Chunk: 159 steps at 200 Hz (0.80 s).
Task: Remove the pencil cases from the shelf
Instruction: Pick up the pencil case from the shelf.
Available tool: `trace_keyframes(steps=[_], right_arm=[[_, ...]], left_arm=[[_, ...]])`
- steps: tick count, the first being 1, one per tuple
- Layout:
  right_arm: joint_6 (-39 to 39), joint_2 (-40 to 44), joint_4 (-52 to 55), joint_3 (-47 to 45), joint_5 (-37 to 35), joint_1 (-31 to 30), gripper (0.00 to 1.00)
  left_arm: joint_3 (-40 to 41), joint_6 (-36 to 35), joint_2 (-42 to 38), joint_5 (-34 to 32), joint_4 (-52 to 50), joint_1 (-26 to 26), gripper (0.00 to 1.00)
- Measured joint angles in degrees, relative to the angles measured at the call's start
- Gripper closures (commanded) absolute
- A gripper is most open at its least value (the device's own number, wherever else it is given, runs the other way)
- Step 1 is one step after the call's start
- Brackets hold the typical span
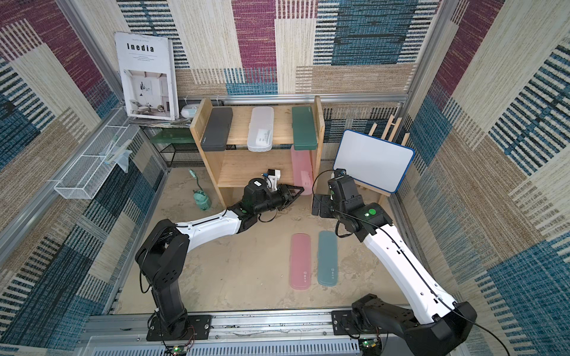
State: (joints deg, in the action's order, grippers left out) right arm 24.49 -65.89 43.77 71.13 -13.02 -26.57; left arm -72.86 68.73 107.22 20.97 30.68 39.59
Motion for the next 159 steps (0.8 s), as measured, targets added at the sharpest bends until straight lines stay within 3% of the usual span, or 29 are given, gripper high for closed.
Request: trace_keyframes(steps=[11, 69, 131, 159], right_arm=[[0.0, 0.1, 0.0, -0.1, 0.2, 0.0, 0.01], [-0.1, 1.1, -1.3, -0.5, 4.3, 0.0, 0.01], [4.1, 1.5, -11.2, -2.4, 22.7, -1.3, 0.01], [6.5, -3.1, -15.0, -0.7, 25.4, -5.4, 0.01]], left_arm=[[0.6, 0.0, -0.3, 0.0, 0.2, 0.0, 0.84], [7.4, -3.5, -7.4, -1.7, -2.5, 0.1, 0.85], [22.9, -18.1, -28.7, -8.2, -17.7, 5.2, 0.85], [27.2, -22.9, -38.3, -12.3, -25.7, 7.7, 0.85]])
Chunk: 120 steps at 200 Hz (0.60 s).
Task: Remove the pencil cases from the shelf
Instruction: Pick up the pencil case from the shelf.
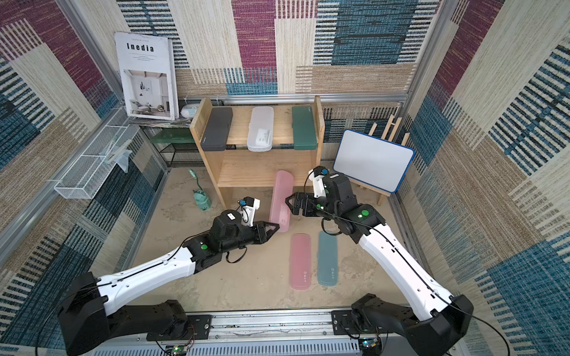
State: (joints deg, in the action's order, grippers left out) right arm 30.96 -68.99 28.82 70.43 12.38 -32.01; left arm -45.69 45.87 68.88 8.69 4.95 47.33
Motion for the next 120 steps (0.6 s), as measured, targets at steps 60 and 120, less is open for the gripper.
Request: trace_keyframes(steps=[60, 120], right_arm=[[2.5, -10.8, -4.7, 6.3, 0.6, -6.7, 0.01], [4.3, -18.3, -5.7, 8.7, 0.3, -10.9, 0.01]], left_arm=[[4.2, -2.8, -10.6, -7.1, -8.7, 0.4, 0.84], [4.9, -3.8, -12.9, -9.1, -11.2, 0.4, 0.84]])
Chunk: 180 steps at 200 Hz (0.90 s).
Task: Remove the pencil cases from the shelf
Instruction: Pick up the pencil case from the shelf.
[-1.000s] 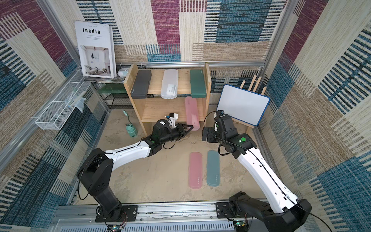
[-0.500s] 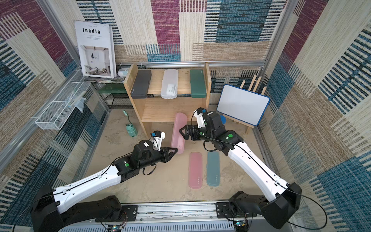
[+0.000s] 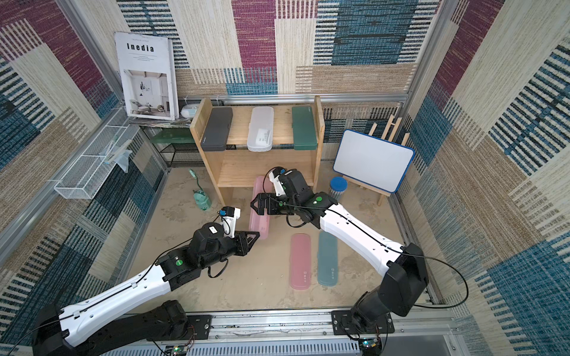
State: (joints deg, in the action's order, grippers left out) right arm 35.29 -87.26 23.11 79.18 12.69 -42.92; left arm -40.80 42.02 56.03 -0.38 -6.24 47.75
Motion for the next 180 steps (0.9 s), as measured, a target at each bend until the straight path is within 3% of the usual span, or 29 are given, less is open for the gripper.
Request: trace_keyframes(steps=[55, 118, 129, 148, 160, 180], right_arm=[[1.0, -2.0, -1.2, -1.1, 0.3, -0.7, 0.00], [3.4, -1.2, -7.0, -5.1, 3.7, -0.9, 0.28], [3.8, -1.0, -7.6, -5.3, 3.8, -0.9, 0.30], [3.2, -0.9, -6.9, -5.0, 3.5, -1.0, 0.30], [2.6, -0.7, -5.2, -4.6, 2.1, -1.0, 0.31], [1.7, 0.9, -2.2, -4.6, -0.3, -0.9, 0.31]], left_arm=[[0.5, -0.3, -1.1, -1.2, -0.7, 0.0, 0.84], [0.7, -1.3, -2.1, -1.1, -2.4, 0.1, 0.78], [0.7, -1.5, -2.1, -1.1, -2.3, 0.1, 0.66], [0.3, -1.4, -2.1, -1.4, -2.4, 0.1, 0.31], [-0.4, -1.4, -2.1, -2.4, -2.4, 0.0, 0.14], [-1.8, -0.9, -2.4, -5.4, -4.5, 0.0, 0.07]])
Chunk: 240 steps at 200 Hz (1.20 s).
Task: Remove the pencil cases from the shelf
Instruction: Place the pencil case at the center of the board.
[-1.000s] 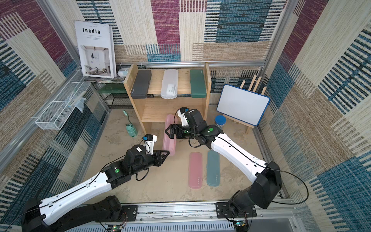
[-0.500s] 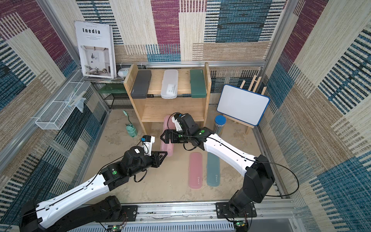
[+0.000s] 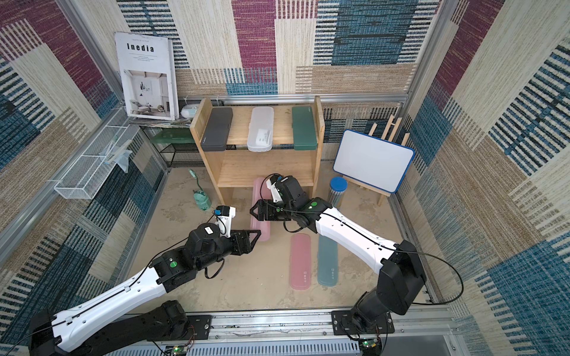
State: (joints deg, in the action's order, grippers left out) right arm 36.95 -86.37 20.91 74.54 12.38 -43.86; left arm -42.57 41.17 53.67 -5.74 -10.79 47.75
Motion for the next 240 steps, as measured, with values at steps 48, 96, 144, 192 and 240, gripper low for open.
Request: trace_keyframes(steps=[48, 96, 144, 192, 240], right_arm=[[-0.1, 4.5, 7.1, -7.7, -7.8, -3.5, 0.30], [4.3, 2.3, 10.4, -15.3, -8.7, -4.6, 0.28], [5.2, -7.0, 10.9, -11.0, -7.1, -6.6, 0.27], [6.2, -12.9, 11.5, -10.0, -5.7, -7.5, 0.21], [6.6, -15.0, 11.3, -9.9, -5.4, -7.8, 0.01]], left_arm=[[-2.9, -0.2, -1.9, -17.9, -11.9, -0.1, 0.05], [-2.9, -1.3, -1.5, -25.7, -14.5, -0.8, 0.04], [-2.2, -0.7, 0.9, -25.8, -14.6, -1.1, 0.04], [-0.8, 0.4, 1.0, -25.5, -14.5, -1.6, 0.03], [-0.5, 0.7, 1.2, -24.2, -13.9, -2.4, 0.02]])
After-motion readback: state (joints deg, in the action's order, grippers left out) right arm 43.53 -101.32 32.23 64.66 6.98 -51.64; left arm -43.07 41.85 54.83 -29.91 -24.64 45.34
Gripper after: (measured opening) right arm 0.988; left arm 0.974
